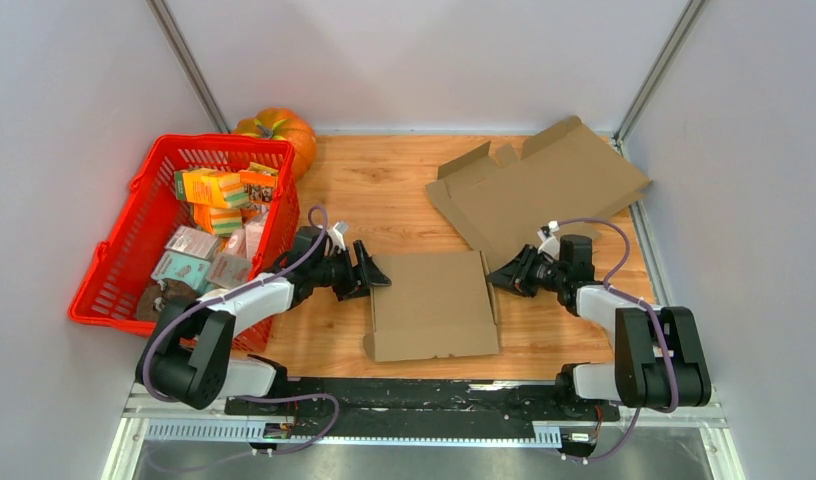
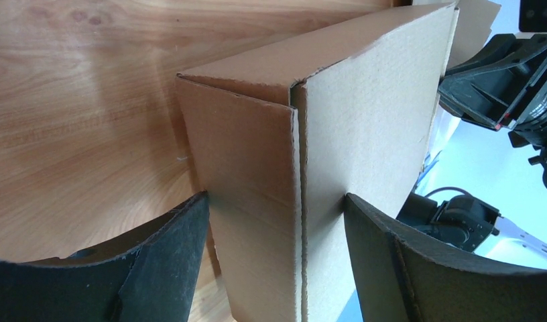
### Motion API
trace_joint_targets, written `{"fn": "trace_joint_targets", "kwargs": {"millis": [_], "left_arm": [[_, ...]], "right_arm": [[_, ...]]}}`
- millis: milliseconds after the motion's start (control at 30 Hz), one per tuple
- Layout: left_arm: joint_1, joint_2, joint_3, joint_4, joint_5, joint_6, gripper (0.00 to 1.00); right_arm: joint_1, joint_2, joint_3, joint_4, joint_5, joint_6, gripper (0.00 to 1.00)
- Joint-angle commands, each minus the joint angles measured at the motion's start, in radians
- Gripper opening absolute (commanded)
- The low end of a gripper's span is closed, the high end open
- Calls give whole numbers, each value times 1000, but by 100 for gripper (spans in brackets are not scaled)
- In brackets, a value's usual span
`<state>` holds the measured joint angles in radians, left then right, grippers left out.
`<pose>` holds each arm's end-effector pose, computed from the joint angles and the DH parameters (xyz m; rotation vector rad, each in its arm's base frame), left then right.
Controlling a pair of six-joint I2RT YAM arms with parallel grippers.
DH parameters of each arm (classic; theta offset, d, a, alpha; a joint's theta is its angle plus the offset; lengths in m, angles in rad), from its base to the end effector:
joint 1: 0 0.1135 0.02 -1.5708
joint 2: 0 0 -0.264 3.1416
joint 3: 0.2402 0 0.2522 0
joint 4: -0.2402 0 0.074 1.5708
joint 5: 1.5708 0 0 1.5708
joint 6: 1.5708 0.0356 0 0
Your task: Fold the paper box
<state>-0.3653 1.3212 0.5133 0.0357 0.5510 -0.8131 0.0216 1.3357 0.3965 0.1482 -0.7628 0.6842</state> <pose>0.2195 -0.1039 0.1609 -0.2661 2.5205 -1.1816 0.2211 0.0294 0.1370 0.4040 2.3825 1.2359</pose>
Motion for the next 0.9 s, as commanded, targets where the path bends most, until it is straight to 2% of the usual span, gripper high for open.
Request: {"fn": "trace_joint_targets", "kwargs": {"millis": [0, 133, 267, 400, 567, 667, 867], "left_arm": [[-20, 12, -6, 133, 53, -60, 80], [-53, 12, 28, 141, 63, -55, 80], [-77, -3, 62, 122, 50, -61, 70], [-77, -45, 65, 87, 18, -61, 58], [-77, -95, 86, 29, 1, -55, 43], [-77, -114, 100, -8, -14, -44, 39], [-77, -123, 117, -23, -5, -61, 27]], "right_arm": [[-12, 43, -27, -95, 152, -40, 24], [-14, 51, -25, -90, 143, -43, 24], [-12, 51, -22, -84, 132, -41, 25], [-12, 36, -16, -82, 114, -49, 36], [-9, 16, -1, -116, 108, -72, 44], [9, 0, 11, -127, 100, -97, 57], [63, -42, 16, -95, 20, -57, 58]]}}
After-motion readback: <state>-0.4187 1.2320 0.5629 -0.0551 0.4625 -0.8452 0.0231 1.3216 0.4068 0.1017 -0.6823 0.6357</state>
